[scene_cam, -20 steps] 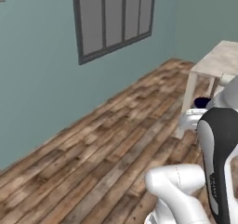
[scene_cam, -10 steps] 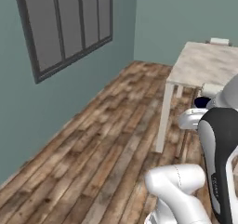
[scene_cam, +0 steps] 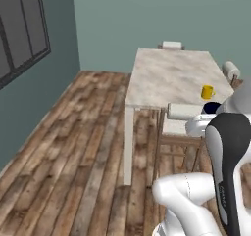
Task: Clear the mugs and bowl far away from the sink.
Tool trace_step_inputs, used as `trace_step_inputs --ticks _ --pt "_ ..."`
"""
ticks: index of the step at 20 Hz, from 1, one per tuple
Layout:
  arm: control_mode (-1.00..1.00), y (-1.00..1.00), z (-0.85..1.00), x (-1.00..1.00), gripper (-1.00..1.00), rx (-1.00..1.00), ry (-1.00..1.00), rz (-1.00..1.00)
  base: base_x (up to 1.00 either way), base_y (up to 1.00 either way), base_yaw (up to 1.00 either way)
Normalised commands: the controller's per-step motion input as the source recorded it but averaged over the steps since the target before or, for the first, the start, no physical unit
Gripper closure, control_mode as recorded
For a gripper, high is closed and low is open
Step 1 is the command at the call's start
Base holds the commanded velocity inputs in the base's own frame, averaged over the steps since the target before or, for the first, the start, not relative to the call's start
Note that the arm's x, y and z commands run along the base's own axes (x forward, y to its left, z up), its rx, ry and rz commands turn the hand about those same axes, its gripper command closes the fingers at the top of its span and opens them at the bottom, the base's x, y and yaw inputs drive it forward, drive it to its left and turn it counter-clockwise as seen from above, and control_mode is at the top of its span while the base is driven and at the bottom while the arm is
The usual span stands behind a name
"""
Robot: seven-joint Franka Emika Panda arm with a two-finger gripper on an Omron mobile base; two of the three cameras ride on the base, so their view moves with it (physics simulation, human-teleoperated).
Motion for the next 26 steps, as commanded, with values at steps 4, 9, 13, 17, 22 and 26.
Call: trace_step_inputs --ticks 4,9,13,17,22,26 --pt "1.00 0.00 0.00 0.00 1.00 0.00 0.00 0.00 0.90 -1.00 -0.37" --pt "1.00 0.00 0.00 0.00 1.00 0.00 0.00 0.00 0.99 -1.00 -0.36" --pt "1.00 0.00 0.00 0.00 1.00 0.00 0.00 0.00 1.00 -0.68 -0.28" --pt "1.00 0.00 0.00 0.00 1.00 0.00 0.00 0.00 1.00 -0.51 -0.23" --pt "1.00 0.00 0.00 0.00 1.00 0.00 0.00 0.00 1.00 -0.11 -0.24" --pt "1.00 0.00 0.00 0.00 1.00 0.00 0.00 0.00 1.00 -0.37 -0.13"
